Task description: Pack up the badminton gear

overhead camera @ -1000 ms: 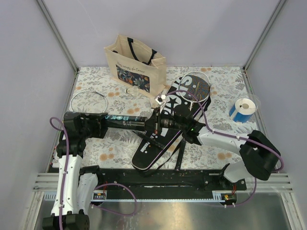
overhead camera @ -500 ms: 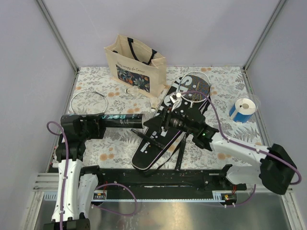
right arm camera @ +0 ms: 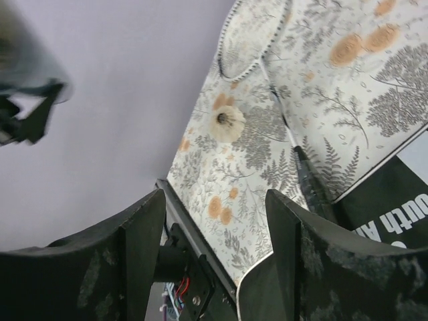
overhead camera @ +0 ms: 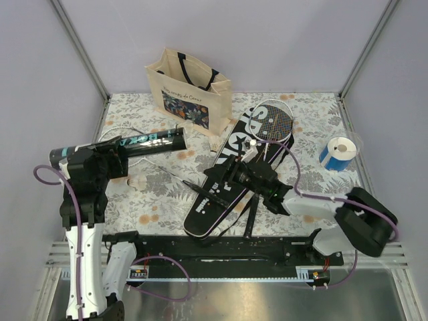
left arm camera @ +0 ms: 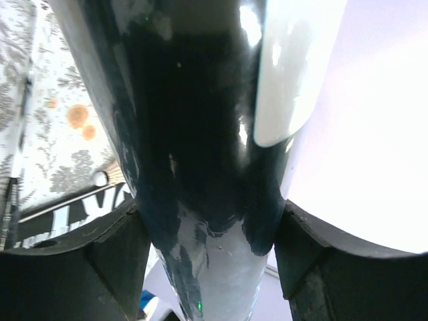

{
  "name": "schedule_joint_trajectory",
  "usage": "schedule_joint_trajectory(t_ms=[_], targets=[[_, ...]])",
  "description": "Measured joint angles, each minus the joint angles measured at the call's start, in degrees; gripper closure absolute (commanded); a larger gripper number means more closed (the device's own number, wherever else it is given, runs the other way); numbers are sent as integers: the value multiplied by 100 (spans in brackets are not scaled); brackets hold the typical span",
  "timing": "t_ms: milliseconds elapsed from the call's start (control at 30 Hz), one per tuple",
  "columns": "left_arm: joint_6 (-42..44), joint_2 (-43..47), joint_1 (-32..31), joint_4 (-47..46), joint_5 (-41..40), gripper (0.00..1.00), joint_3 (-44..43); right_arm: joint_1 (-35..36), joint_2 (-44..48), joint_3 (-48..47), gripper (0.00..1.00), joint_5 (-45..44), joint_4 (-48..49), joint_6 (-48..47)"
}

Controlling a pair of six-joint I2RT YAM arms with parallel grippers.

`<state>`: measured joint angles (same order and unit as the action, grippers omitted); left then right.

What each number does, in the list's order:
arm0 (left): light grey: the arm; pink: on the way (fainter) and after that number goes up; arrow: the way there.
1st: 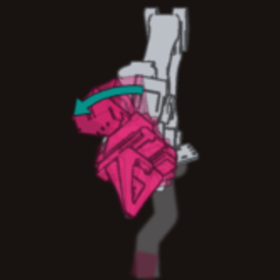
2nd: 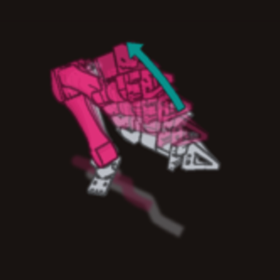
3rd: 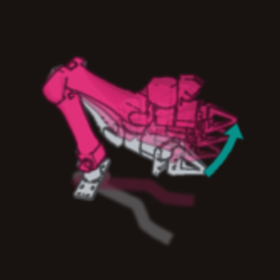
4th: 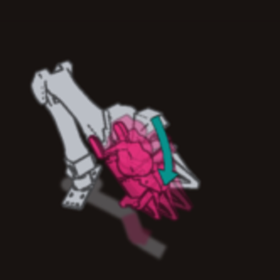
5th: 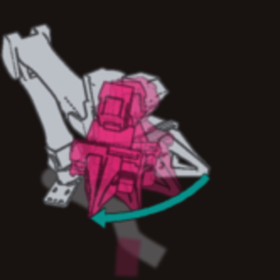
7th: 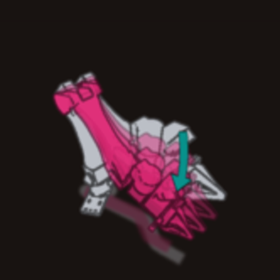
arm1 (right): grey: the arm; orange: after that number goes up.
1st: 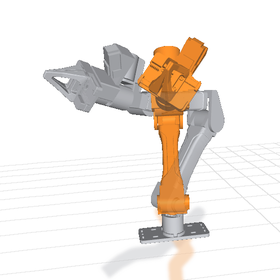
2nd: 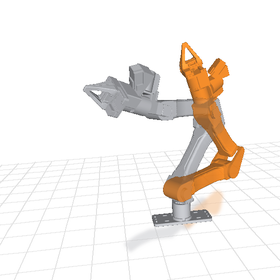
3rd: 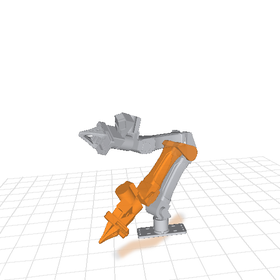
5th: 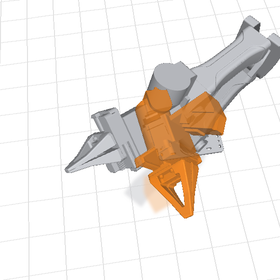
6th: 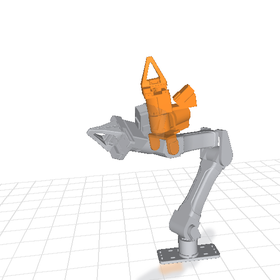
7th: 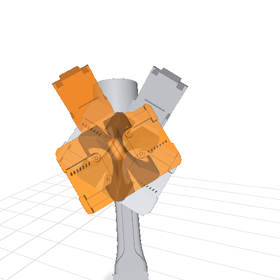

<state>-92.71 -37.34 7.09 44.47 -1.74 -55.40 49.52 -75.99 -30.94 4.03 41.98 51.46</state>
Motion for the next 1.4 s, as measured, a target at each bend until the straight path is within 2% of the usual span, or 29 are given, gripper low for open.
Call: schedule_joint_trajectory(t_ms=[133, 333, 533, 767, 1000, 1400], targets=[[-181, 44, 0, -7, 79, 76, -229, 7, -1130, -483, 34, 15, 254, 330], [-382, 61, 0, 11, 575, 76, -247, 168, -2758, -1919, 36, 114, 396, 791], [-468, 195, 0, 153, 730, 76, -249, 671, -3995, -3851, 36, 168, -219, 750], [-514, 282, 0, 345, 732, 75, -280, 1010, -5316, -5525, 38, 308, -1008, 601], [-573, 372, 0, 404, 664, 75, -350, 1091, -5943, -5921, 39, 522, -1506, 605], [-619, 496, 0, 647, 332, 75, -352, 1239, -6406, -6835, 41, 761, -1609, 651]])
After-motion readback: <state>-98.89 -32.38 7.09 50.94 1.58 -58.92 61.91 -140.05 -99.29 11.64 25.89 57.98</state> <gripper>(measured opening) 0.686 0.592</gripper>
